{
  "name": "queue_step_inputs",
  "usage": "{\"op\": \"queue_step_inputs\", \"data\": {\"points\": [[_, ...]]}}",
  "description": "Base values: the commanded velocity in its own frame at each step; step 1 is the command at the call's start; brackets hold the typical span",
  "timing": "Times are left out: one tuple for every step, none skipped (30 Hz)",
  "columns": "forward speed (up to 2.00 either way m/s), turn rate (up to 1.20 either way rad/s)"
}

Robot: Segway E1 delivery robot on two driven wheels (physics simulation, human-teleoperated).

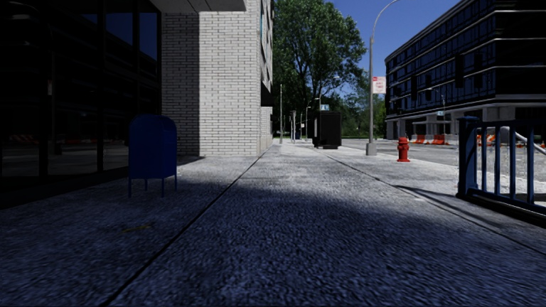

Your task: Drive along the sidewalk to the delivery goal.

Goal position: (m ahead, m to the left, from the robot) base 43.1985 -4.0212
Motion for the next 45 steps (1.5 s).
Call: {"op": "queue_step_inputs", "data": {"points": [[1.95,0.00],[1.98,0.00],[1.98,0.00],[1.98,0.00],[1.98,0.00],[1.98,0.00],[1.98,0.00],[1.98,0.00],[1.98,0.00],[1.99,0.00],[1.99,0.00],[1.99,0.00],[1.99,0.00],[1.99,-0.08],[1.99,-0.15],[1.99,-0.19],[1.99,-0.19],[1.99,-0.20],[1.99,-0.20],[1.99,-0.20],[1.99,-0.20],[1.99,-0.20],[1.99,-0.20],[1.99,-0.20],[1.99,-0.20],[1.99,-0.20],[1.99,-0.20],[1.99,-0.20],[1.99,-0.20],[1.99,-0.20],[1.99,-0.20],[1.99,-0.20],[1.99,-0.20],[1.99,-0.20],[1.99,-0.22],[1.99,-0.23],[1.99,-0.19],[1.99,-0.19],[1.99,0.00],[1.99,0.00],[1.99,0.00],[2.00,0.00],[2.00,0.00],[2.00,0.00],[2.00,0.00]]}}
